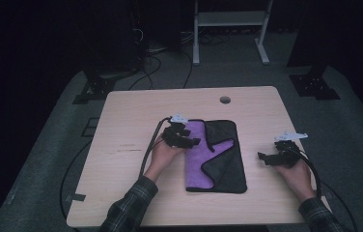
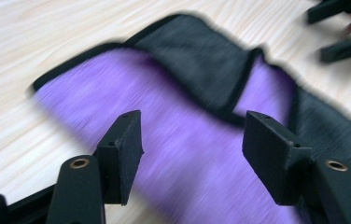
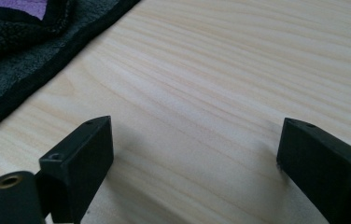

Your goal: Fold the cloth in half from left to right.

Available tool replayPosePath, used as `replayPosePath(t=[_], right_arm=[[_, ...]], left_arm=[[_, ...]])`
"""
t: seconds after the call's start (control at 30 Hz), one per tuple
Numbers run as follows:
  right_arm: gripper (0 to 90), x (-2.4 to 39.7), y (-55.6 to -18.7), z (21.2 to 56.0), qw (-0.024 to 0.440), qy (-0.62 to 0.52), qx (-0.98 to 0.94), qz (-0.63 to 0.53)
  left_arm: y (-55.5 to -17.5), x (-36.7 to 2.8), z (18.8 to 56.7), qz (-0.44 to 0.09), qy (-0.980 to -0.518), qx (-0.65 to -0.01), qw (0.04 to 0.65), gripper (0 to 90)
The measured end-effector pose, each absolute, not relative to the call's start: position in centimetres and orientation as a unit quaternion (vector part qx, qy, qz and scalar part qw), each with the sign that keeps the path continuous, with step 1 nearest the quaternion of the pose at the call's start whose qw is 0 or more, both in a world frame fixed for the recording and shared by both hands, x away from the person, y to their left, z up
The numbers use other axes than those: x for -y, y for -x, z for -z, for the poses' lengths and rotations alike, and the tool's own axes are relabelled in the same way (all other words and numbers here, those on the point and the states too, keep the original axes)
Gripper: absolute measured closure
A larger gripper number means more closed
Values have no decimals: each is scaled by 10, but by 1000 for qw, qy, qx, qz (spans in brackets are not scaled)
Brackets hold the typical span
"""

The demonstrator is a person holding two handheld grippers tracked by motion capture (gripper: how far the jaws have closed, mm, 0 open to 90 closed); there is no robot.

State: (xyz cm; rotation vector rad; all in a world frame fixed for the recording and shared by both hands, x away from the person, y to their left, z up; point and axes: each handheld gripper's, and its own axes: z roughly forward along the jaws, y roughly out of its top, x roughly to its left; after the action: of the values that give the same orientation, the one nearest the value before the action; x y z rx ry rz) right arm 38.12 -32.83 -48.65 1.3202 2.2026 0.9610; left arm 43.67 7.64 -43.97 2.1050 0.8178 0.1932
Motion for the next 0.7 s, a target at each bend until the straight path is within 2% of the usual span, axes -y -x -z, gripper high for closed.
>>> replayPosePath(t=[0.17, 0.23, 0.43, 0.7], right_arm=[[130, 329, -381, 485, 197, -468, -791, -342], [127, 327, -382, 482, 181, -464, -796, -345], [129, 316, -381, 468, 176, -445, -798, -367], [130, 290, -389, 446, 168, -415, -802, -397]], left_arm=[[-432, -94, 456, -82, -846, -340, 401, 340], [-430, -99, 460, -86, -848, -342, 396, 333], [-425, -105, 466, -108, -855, -337, 380, 273], [-421, -114, 475, -126, -865, -326, 361, 124]])
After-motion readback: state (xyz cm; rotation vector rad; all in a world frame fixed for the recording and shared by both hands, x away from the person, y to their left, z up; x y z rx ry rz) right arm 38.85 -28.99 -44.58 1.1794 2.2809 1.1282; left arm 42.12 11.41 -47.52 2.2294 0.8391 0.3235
